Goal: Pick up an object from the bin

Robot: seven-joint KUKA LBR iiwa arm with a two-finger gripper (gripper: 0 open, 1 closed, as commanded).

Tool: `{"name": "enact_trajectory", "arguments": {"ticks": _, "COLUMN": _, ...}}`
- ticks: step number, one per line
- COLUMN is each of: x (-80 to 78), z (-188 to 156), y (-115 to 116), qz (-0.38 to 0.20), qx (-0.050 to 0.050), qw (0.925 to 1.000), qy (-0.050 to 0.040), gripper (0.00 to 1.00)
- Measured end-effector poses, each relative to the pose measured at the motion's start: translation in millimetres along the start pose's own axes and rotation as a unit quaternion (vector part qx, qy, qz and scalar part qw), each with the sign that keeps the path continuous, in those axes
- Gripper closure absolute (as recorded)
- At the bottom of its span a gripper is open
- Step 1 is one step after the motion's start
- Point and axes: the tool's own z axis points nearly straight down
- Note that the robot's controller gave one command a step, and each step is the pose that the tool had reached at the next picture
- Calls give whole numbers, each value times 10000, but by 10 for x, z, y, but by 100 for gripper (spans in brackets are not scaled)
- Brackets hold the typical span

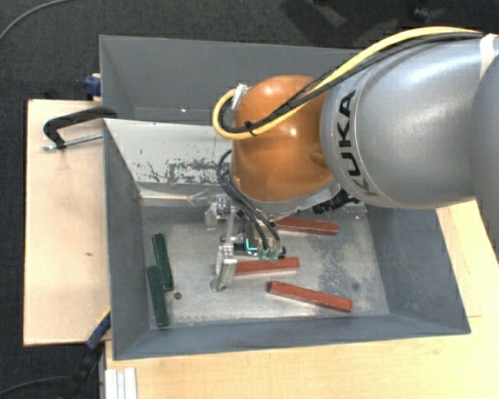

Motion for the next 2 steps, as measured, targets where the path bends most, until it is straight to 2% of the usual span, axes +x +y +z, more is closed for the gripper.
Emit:
{"name": "enact_trajectory", "arguments": {"ticks": 1, "x": -21, "z": -45, "y": -11, "qz": 15, "qx": -8, "qw": 10000, "qy": -43, "gripper": 100}}
{"name": "enact_trajectory", "arguments": {"ticks": 2, "x": -21, "z": -45, "y": -13, "qz": 15, "qx": -8, "qw": 10000, "qy": -43, "gripper": 0}}
